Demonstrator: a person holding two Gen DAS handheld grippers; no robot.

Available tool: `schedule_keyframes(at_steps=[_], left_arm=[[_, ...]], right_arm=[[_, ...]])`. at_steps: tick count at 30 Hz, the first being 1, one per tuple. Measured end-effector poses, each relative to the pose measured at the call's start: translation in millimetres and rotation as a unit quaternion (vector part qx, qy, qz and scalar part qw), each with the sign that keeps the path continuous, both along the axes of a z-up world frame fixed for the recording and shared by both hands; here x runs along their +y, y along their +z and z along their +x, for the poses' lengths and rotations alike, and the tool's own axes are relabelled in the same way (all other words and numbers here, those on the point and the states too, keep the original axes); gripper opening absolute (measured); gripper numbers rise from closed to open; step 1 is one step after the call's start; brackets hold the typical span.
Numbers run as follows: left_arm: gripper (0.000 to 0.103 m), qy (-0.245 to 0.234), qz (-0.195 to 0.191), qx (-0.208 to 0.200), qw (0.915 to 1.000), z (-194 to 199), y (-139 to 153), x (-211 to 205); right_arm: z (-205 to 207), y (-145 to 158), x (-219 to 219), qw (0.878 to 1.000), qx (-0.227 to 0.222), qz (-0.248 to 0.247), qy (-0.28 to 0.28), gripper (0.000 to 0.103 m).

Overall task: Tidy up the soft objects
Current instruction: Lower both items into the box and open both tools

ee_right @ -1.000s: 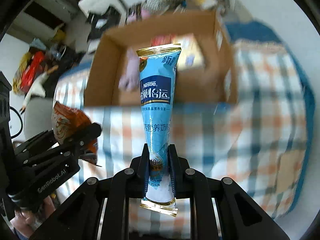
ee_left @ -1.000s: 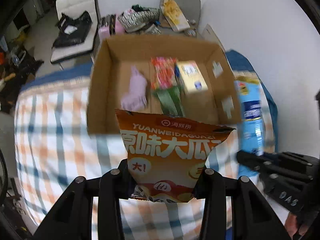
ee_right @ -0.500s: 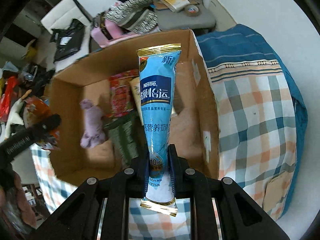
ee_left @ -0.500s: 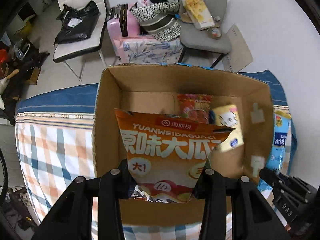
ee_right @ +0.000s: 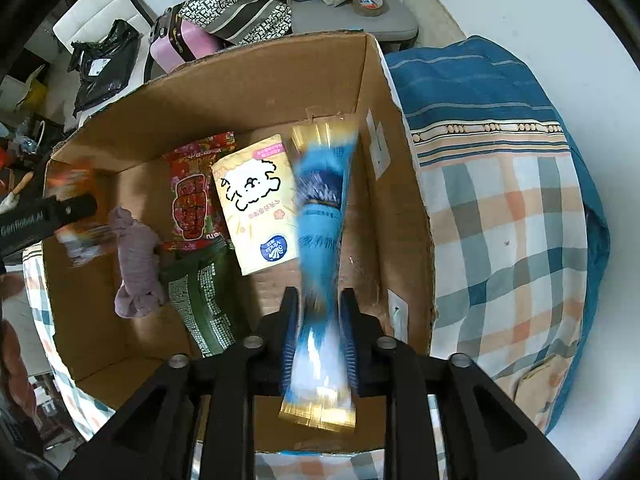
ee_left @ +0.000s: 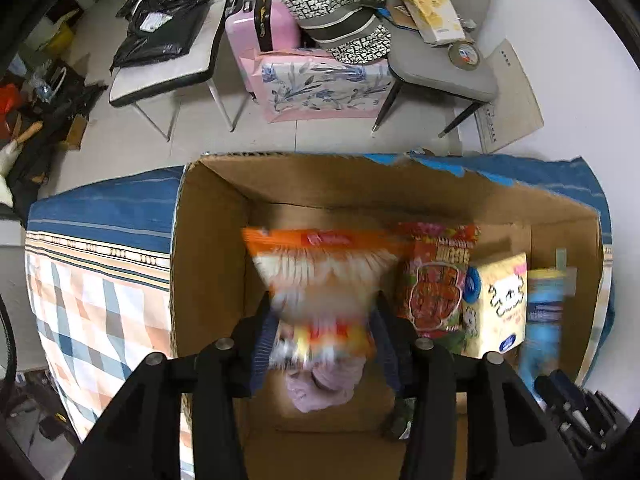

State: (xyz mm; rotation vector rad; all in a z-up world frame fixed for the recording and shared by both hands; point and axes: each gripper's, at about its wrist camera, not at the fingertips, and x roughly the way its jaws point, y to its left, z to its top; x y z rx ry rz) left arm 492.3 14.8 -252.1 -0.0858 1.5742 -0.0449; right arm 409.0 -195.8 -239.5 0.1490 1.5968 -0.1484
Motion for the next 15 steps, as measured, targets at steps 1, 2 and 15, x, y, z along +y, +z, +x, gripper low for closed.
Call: schedule_keyframes(at_steps=[1,2,15], left_arm=[[0.048,0.005,-0.002,0.001,1.0000,2,-1,2],[0.050,0.008,-0.005,0.001,1.0000,4,-1,3],[0.087,-0.004,0.007,-0.047,0.9988,-27,28,4]], right_arm=[[0,1,-1,1.000,-0.001,0.002,-0.003,0.043],[0,1,-2,1.000,-0.003,0.005,-0.006,0.050],[-11,10,8,1.000,-0.008,0.013,0.009,0.068]])
